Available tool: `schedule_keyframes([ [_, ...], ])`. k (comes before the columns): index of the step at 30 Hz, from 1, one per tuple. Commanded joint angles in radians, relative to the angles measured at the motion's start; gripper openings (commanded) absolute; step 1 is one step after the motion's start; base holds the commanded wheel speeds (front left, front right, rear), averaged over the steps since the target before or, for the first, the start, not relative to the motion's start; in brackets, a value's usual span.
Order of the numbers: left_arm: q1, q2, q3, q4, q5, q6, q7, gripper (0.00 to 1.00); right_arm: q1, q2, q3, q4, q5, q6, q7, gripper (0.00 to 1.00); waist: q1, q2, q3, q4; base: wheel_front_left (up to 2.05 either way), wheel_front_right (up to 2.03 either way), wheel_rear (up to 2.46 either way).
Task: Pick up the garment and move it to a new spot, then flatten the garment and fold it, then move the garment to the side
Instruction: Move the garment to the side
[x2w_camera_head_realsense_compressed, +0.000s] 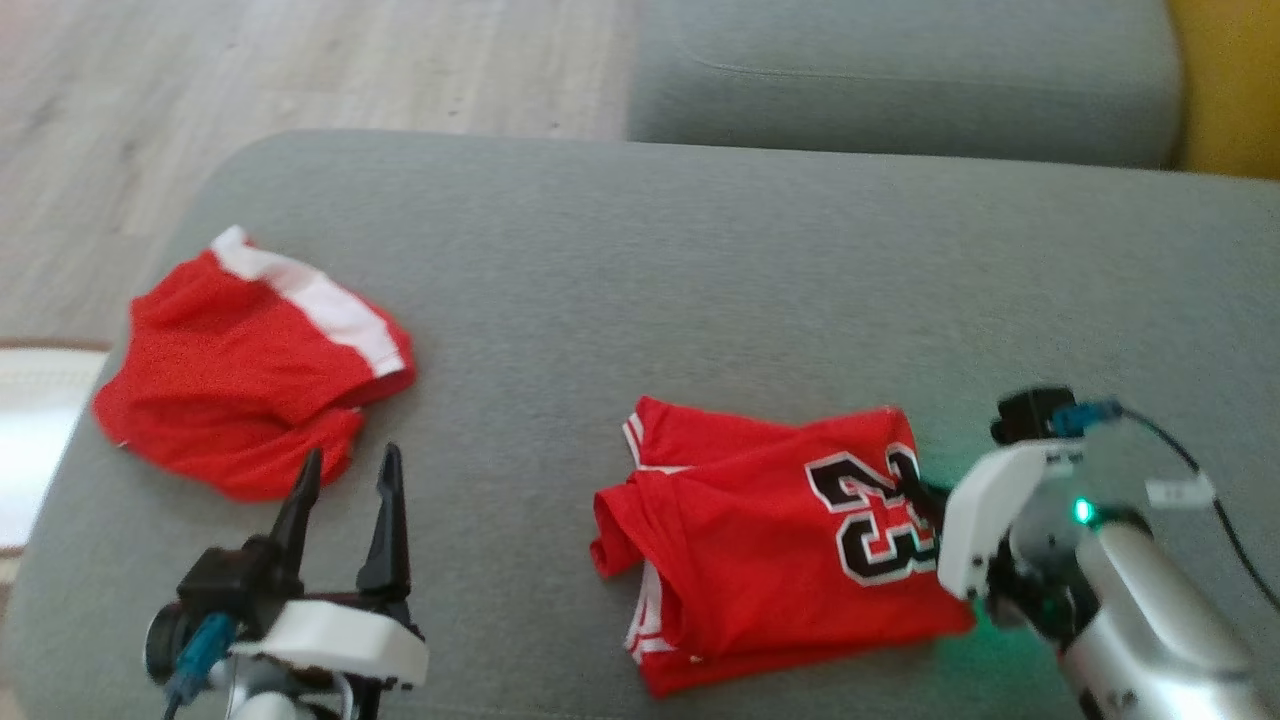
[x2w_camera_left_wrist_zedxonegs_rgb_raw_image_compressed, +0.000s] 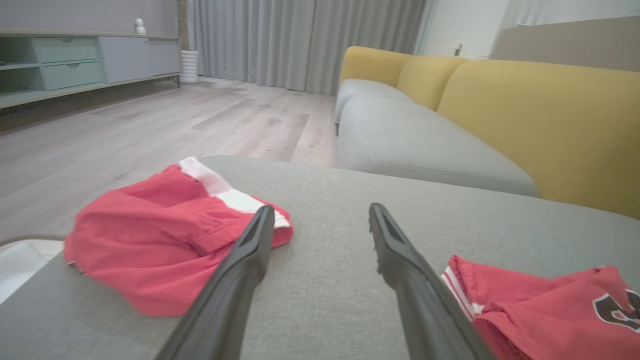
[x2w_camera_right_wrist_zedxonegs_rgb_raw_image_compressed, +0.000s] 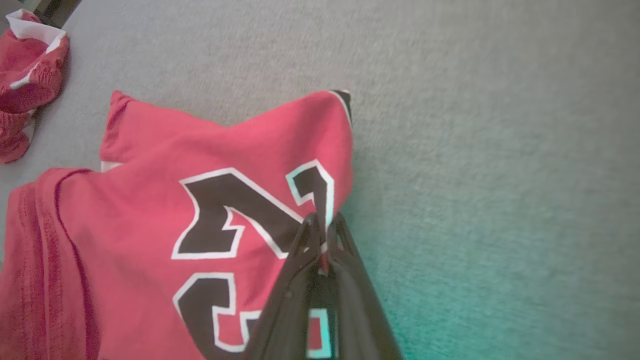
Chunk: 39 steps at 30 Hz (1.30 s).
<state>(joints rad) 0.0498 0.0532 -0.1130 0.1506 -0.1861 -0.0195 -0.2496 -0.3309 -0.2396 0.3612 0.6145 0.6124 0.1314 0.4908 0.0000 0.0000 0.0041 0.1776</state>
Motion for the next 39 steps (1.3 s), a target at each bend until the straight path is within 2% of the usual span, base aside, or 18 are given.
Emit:
schedule_keyframes([
  [1,-0.081,-0.003,0.023,-0.035,-0.002,-0.013,-0.012,1.0,-0.093,-0.028,0.015,-0.047,-0.007,-0.001,-0.022,0.0,0.0,0.0,0.005,-0.053,0.0,0.0,0.0],
  [10,-0.147,-0.003,-0.034,-0.03,-0.005,-0.036,-0.012,1.0,-0.195,-0.057,-0.019,-0.036,0.009,-0.001,-0.059,0.0,0.0,0.0,0.023,-0.225,0.0,0.0,0.0],
  [19,-0.212,-0.003,-0.117,-0.022,-0.016,-0.026,-0.012,1.0,-0.202,-0.072,-0.064,-0.029,0.03,-0.001,-0.097,0.0,0.0,0.0,0.068,-0.413,0.0,0.0,0.0],
  [25,-0.232,-0.003,-0.149,-0.004,-0.015,-0.019,-0.012,1.0,-0.186,-0.068,-0.058,-0.047,0.045,-0.001,-0.118,0.0,0.0,0.0,0.091,-0.497,0.0,0.0,0.0],
  [31,-0.256,-0.003,-0.156,0.002,-0.006,-0.016,-0.012,1.0,-0.188,-0.071,-0.042,-0.065,0.055,-0.001,-0.138,0.0,0.0,0.0,0.119,-0.517,0.0,0.0,0.0],
  [35,-0.28,0.001,-0.151,-0.003,0.007,-0.016,-0.012,1.0,-0.22,-0.088,-0.022,-0.078,0.055,-0.001,-0.146,0.0,0.0,0.0,0.169,-0.484,0.0,0.0,0.0],
  [39,-0.314,0.015,-0.152,-0.009,0.025,-0.018,-0.012,1.0,-0.309,-0.132,-0.002,-0.081,0.065,-0.001,-0.143,0.0,0.0,0.0,0.255,-0.43,0.0,0.0,0.0],
])
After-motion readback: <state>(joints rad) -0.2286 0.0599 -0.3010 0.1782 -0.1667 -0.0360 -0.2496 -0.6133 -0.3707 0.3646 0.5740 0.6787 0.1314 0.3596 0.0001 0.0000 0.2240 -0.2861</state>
